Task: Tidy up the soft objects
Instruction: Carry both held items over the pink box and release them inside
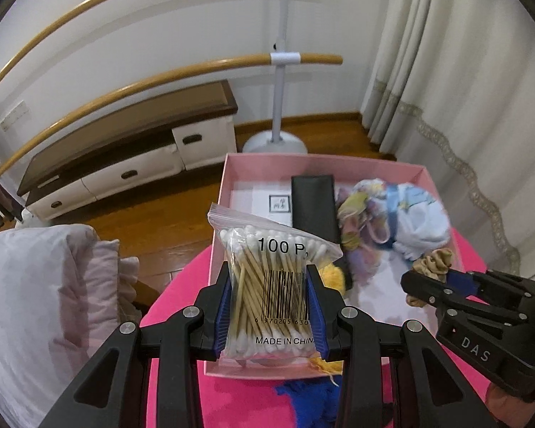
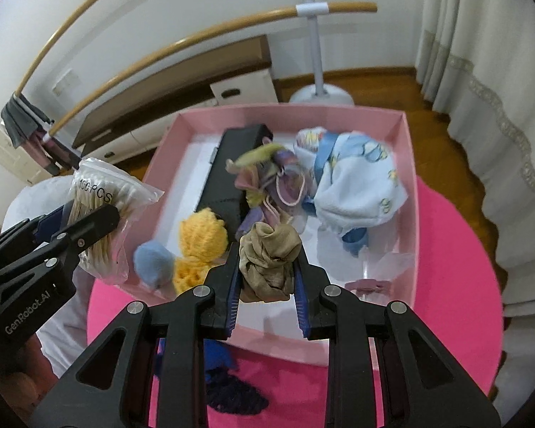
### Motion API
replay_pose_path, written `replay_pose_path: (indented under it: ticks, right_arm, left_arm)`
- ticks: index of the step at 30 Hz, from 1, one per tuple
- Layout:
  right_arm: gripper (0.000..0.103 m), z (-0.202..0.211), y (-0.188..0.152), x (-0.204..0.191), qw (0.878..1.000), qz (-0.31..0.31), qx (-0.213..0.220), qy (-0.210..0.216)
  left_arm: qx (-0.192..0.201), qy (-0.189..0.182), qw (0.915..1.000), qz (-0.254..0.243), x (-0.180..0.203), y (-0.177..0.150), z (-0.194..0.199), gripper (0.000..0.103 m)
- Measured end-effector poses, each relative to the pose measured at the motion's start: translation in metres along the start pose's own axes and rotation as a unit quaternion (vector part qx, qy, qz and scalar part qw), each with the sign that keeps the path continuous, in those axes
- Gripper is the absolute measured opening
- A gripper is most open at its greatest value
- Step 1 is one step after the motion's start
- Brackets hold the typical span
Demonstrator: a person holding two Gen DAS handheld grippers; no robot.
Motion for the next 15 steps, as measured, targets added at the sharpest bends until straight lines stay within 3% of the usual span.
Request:
replay_pose_path:
  ticks: [5, 10, 12, 14, 15]
  right_arm:
    - [0.025, -0.012, 0.000, 0.004, 1.000, -0.001, -0.008, -0.002]
    - [0.041, -0.008, 0.002, 0.007, 1.000, 0.001, -0.005, -0.007]
    - [0.050, -0.005, 0.004, 0.008, 1.000, 0.003, -0.002, -0.006]
    - [0.067, 0.000, 0.004, 0.009, 1.000, 0.006, 0.002, -0.009]
    - [0.072, 0.003, 0.004, 0.008, 1.000, 0.007, 0.005, -0.010]
  left_arm:
    - [-0.019, -0.008, 0.9997, 0.011, 0.002, 0.019, -0.031, 0.035]
    - [-0.029, -0.007, 0.9994, 0.018, -0.001, 0.030, -0.043, 0.037]
    - [-0.027, -0.008, 0.9995, 0.015, -0.003, 0.033, -0.045, 0.044]
    - [-0.021, -0.002, 0.9997, 0.015, -0.004, 0.037, -0.041, 0.074]
    - [-0.015, 0.004, 0.9997, 0.016, -0.006, 0.036, -0.038, 0.081]
Point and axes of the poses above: each gripper's, at about its wrist camera, not at the fingertips, and z roughly against the way its jaws point, x to its right, y to its top, the point moved 6 cm from there along -z, roughly the way its jaws point, and after that the axes turned 11 degrees about -x, right-handed, at the moved point
